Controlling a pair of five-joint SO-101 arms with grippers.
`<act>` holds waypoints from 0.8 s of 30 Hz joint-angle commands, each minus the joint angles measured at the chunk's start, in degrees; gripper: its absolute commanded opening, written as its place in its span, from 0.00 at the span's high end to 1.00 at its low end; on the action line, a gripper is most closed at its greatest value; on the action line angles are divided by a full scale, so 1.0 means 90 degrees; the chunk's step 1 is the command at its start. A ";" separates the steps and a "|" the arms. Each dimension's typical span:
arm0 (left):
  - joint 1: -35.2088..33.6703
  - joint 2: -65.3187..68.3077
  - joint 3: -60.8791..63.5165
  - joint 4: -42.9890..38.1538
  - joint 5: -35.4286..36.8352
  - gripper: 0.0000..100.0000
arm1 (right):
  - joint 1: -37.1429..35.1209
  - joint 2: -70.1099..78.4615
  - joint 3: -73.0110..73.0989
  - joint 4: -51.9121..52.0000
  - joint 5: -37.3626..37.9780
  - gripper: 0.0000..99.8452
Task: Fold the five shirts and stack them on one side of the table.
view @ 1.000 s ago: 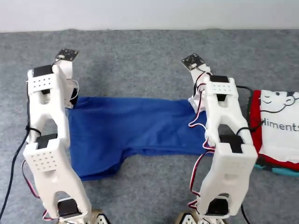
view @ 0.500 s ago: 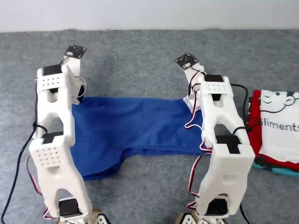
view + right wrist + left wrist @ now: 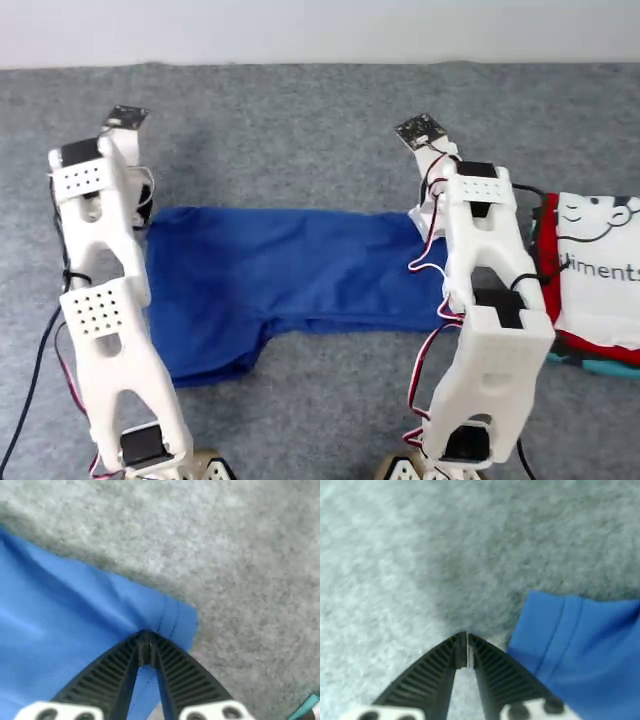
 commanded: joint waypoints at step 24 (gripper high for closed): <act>-0.2696 -0.2364 0.0503 0.0479 -0.1368 0.99 | -0.3668 -0.2379 -0.0127 0.3160 0.0010 0.95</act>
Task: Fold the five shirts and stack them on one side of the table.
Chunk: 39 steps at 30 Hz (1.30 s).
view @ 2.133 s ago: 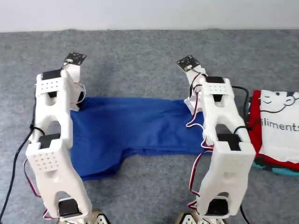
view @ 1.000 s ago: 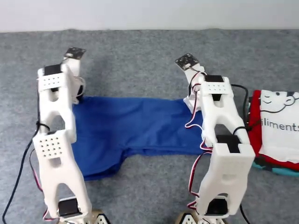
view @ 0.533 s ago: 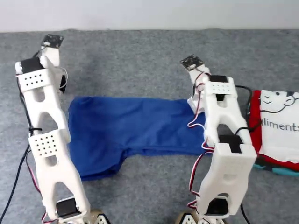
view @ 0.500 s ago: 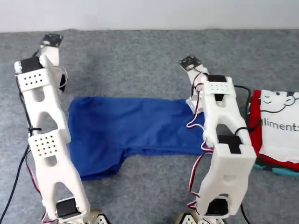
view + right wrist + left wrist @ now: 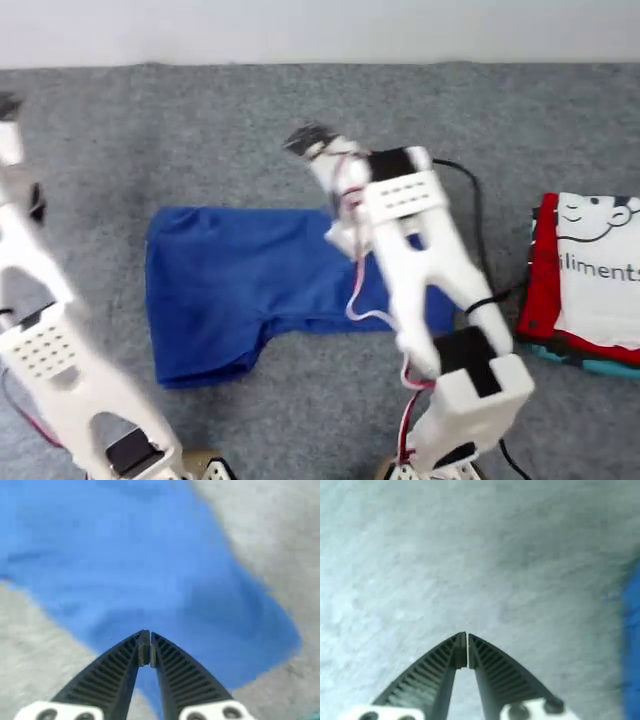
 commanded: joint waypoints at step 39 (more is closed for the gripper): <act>-0.1709 0.0010 -0.0044 0.0020 -0.1094 0.99 | -0.5065 0.4440 -0.3311 0.0601 -0.0020 0.83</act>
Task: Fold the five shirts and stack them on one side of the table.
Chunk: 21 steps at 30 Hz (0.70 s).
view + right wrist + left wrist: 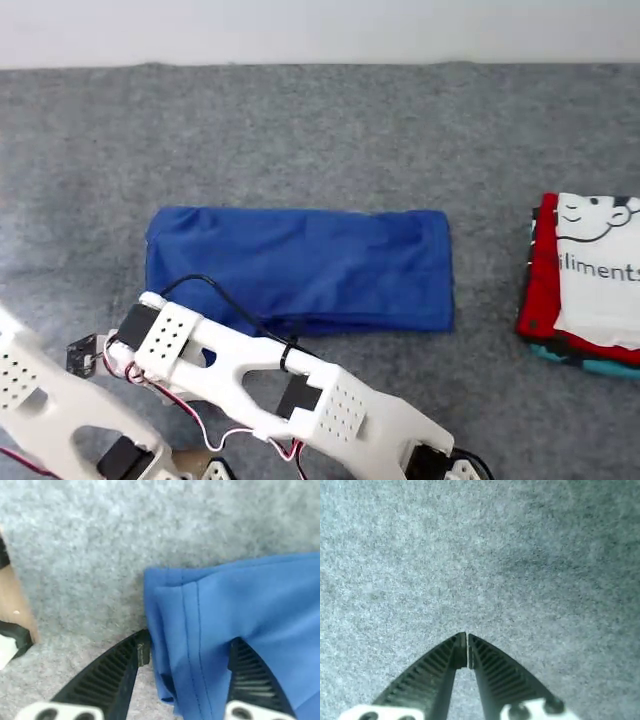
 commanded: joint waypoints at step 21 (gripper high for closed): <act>-0.0010 -0.0107 -0.0083 -0.0117 -0.0039 0.99 | 0.1167 0.0239 -0.2901 0.1060 0.0049 0.99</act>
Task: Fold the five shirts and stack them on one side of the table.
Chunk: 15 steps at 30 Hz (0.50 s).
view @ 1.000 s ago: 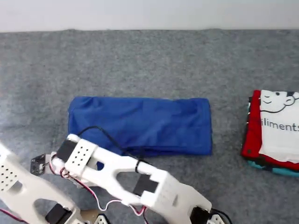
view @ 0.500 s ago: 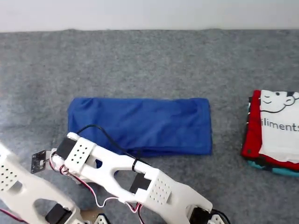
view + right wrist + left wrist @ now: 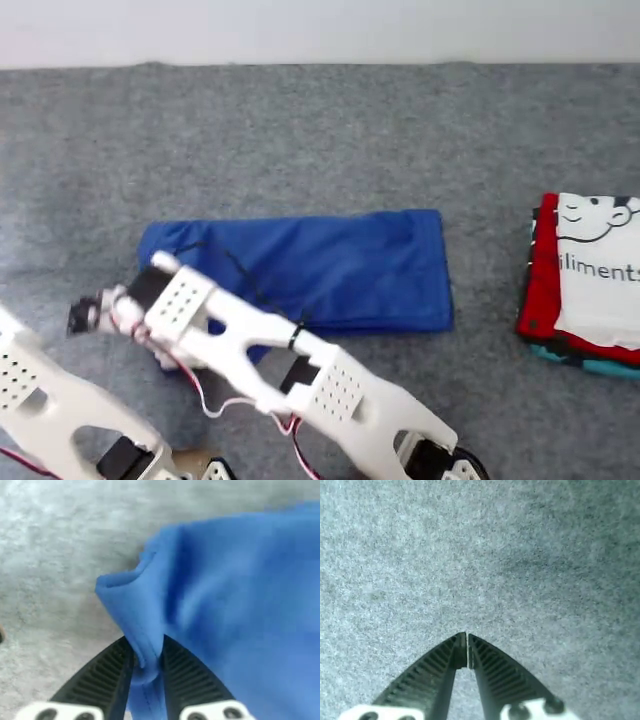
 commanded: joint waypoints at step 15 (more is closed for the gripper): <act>0.0020 -0.0088 -0.0083 -0.0098 -0.0039 0.99 | 0.1470 0.0190 -0.1065 -0.0650 0.0557 0.95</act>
